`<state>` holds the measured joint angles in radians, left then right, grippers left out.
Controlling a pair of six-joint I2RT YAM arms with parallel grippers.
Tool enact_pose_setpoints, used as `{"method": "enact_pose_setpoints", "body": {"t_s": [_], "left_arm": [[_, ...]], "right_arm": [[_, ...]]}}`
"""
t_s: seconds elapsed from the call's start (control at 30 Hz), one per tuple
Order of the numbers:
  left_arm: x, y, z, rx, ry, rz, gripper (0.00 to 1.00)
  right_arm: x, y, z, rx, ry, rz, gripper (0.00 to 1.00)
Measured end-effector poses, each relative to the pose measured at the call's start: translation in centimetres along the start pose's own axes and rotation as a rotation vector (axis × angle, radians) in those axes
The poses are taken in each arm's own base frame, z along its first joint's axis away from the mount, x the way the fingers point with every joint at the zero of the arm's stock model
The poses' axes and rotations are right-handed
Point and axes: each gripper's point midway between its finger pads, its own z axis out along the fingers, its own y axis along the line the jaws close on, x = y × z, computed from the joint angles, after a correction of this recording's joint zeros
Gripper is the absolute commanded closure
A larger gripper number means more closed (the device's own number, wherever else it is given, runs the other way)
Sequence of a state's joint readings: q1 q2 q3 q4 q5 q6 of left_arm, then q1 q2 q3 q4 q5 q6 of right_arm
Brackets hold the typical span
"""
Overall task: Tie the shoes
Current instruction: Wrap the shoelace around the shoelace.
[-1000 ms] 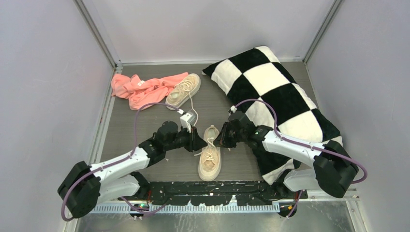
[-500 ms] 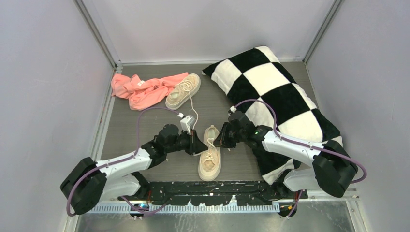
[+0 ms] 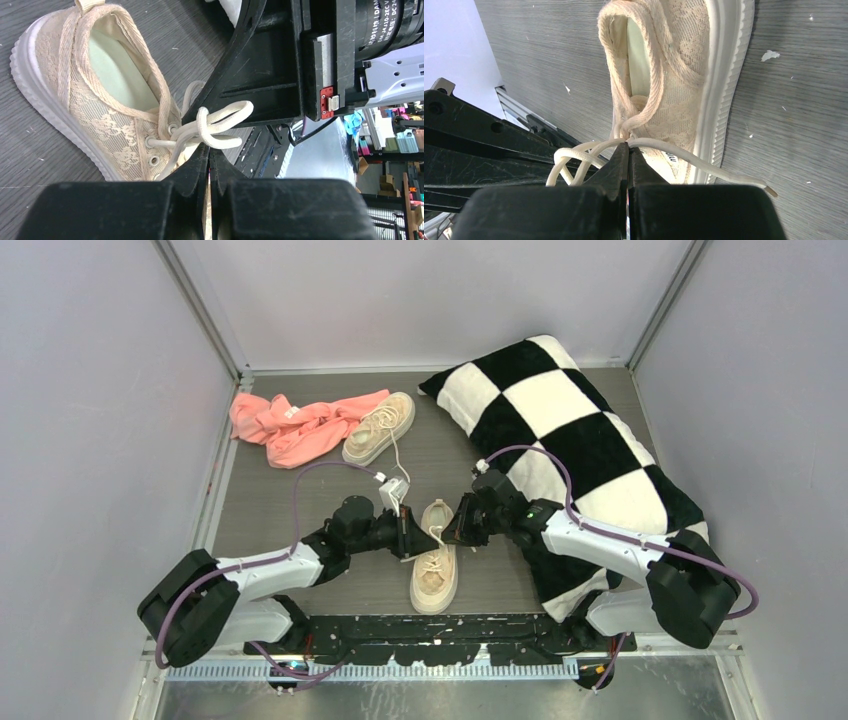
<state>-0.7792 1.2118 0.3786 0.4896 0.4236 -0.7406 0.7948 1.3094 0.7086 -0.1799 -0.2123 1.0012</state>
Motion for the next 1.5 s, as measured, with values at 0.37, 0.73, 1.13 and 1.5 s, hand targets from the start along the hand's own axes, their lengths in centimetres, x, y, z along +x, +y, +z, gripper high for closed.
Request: {"method": "enact_pose_setpoints", "body": {"t_s": [0.37, 0.73, 1.13, 1.5], "left_arm": [[-0.30, -0.19, 0.06, 0.006, -0.013, -0.003, 0.81], [0.08, 0.28, 0.28, -0.007, 0.000, -0.011, 0.81], [0.05, 0.43, 0.47, -0.010, -0.004, -0.012, 0.74], [0.09, 0.73, 0.63, -0.019, -0.005, -0.015, 0.75]], "right_arm": [[0.06, 0.04, -0.02, -0.002, 0.004, 0.000, 0.99], [0.31, 0.20, -0.09, -0.012, 0.018, -0.001, 0.99], [0.36, 0.31, -0.10, -0.017, 0.022, -0.002, 0.99], [0.41, 0.58, -0.11, -0.031, 0.026, -0.009, 1.00]]}}
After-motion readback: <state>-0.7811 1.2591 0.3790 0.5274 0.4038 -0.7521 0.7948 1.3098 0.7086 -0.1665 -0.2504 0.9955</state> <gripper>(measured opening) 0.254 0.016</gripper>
